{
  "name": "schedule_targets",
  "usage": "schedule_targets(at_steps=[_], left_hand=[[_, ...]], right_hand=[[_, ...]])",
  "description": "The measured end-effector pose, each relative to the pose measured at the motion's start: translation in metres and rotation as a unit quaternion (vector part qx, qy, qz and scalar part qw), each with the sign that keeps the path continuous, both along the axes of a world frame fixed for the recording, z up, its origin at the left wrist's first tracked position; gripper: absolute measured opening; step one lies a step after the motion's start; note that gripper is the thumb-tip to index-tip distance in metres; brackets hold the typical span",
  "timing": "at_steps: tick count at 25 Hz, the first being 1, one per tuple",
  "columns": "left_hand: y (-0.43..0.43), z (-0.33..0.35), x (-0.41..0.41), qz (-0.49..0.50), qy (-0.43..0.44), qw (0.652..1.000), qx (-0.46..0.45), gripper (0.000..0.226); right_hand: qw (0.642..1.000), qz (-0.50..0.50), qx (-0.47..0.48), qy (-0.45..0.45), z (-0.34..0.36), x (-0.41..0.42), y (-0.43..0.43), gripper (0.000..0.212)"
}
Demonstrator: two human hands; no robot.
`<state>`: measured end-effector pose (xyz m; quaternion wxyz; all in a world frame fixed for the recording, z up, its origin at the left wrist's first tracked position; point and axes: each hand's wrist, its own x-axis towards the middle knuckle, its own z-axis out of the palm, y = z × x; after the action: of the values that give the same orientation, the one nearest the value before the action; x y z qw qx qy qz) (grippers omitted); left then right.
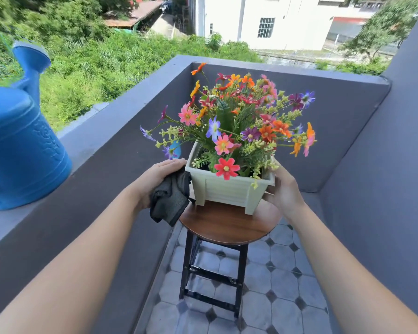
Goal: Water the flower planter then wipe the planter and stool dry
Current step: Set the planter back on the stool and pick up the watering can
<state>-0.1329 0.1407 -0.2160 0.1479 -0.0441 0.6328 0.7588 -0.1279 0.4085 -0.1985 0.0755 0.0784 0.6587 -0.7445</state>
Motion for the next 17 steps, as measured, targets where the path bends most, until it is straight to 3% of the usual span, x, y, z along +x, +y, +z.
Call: schedule_targets(at_steps=[3,6,8,11,13,17], left_hand=[[-0.009,0.006,0.024,-0.001,-0.040,0.999,-0.033,0.029],[-0.017,0.023,0.061,0.028,-0.093,0.994,-0.044,0.021],[-0.018,0.042,0.089,0.060,-0.122,0.989,-0.053,0.017],[-0.012,0.074,0.128,0.094,-0.127,0.982,-0.103,0.004],[-0.006,0.094,0.149,0.113,-0.124,0.976,-0.139,0.014],[-0.001,0.164,0.168,0.071,-0.038,0.987,-0.140,0.015]], right_hand=[[0.997,-0.069,-0.031,-0.024,-0.014,0.033,-0.009,0.030],[0.982,-0.106,0.099,-0.120,-0.032,0.082,-0.032,0.053],[0.964,-0.083,0.166,-0.190,-0.025,0.125,-0.055,0.048],[0.958,-0.011,0.182,-0.222,0.000,0.180,-0.087,0.040],[0.959,0.064,0.140,-0.236,0.021,0.191,-0.101,0.040],[0.955,0.156,-0.089,-0.238,0.094,0.172,-0.125,0.037]])
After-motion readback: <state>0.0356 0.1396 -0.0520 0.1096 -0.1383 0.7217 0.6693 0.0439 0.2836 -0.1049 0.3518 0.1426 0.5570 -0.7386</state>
